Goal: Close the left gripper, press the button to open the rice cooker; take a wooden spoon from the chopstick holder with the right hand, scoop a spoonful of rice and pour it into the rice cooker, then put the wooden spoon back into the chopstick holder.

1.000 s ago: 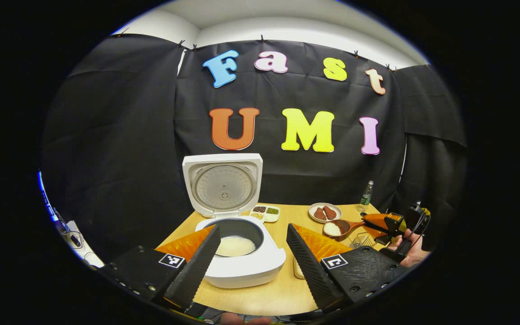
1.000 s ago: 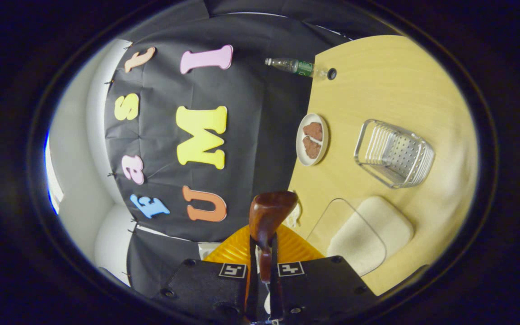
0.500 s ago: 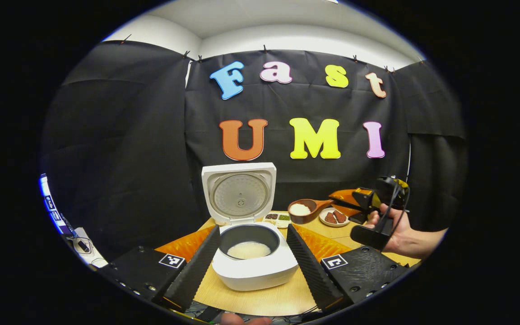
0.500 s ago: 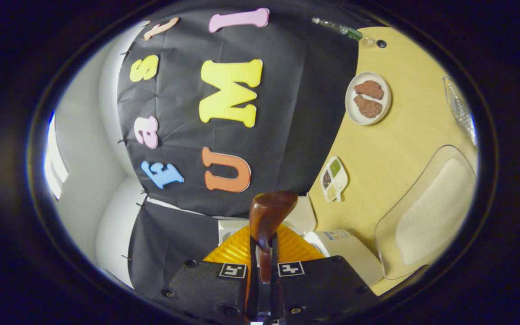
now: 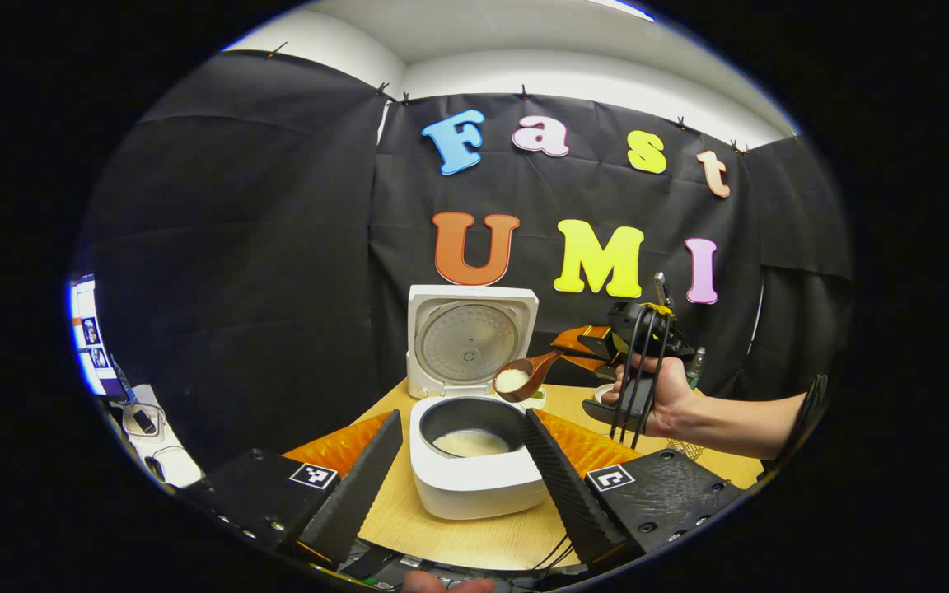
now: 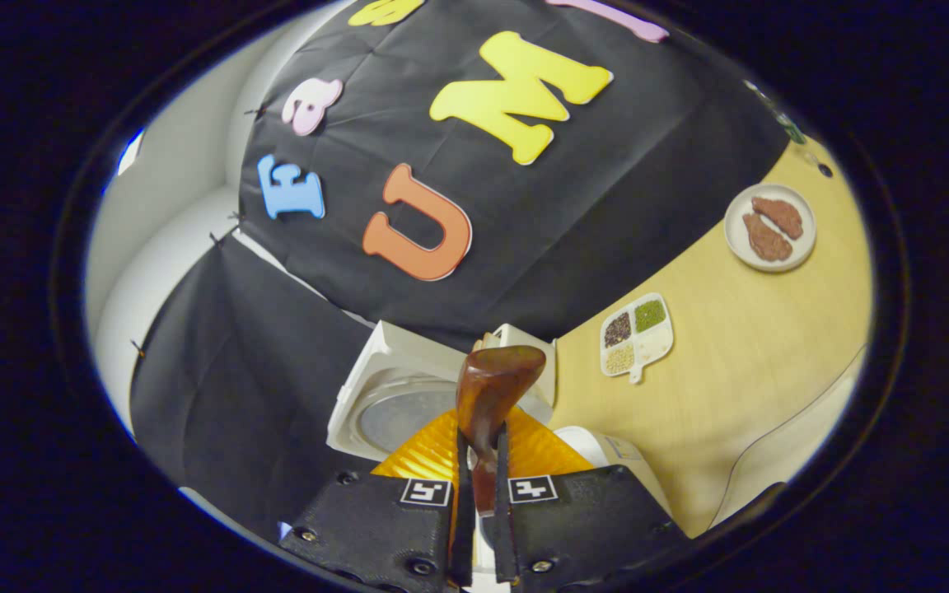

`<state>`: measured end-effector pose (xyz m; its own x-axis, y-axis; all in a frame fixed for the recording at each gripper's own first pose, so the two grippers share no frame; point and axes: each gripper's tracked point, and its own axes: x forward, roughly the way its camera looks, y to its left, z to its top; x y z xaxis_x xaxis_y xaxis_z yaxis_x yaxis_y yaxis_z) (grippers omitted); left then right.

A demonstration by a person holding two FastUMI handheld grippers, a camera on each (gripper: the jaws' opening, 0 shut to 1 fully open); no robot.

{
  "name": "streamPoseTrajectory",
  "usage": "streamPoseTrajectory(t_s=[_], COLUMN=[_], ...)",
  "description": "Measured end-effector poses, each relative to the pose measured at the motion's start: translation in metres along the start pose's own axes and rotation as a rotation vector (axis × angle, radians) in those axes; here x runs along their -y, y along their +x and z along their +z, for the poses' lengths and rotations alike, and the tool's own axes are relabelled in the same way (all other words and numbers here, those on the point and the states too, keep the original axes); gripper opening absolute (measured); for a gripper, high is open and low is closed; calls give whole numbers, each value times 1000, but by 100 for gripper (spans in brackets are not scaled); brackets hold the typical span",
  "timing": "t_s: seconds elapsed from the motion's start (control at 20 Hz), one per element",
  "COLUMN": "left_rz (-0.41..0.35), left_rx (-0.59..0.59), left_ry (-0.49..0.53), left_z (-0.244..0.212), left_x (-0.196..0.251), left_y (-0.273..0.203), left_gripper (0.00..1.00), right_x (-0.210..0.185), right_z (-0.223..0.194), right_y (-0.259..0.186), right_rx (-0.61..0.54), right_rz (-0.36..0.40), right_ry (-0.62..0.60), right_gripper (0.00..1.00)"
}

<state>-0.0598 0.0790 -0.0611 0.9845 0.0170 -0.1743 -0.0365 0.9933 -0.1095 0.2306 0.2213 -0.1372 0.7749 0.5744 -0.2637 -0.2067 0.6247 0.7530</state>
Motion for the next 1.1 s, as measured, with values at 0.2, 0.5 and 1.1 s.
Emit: streamPoseTrajectory(t_s=[0.2, 0.5, 1.1], left_rz=[33, 52, 31], left_rx=[-1, 13, 14], left_ry=[-24, -41, -56], left_z=[-6, -8, -11], left_x=[-16, -26, -16], left_y=[-3, -3, -6], left_gripper=[94, 94, 94], right_x=[-3, -17, -66], right_z=[-9, -13, -22], right_y=[10, 16, 3], right_rx=[-16, -31, 8], right_rz=[-65, -110, -95], right_ry=[-224, -472, -981], right_gripper=[12, 12, 12])
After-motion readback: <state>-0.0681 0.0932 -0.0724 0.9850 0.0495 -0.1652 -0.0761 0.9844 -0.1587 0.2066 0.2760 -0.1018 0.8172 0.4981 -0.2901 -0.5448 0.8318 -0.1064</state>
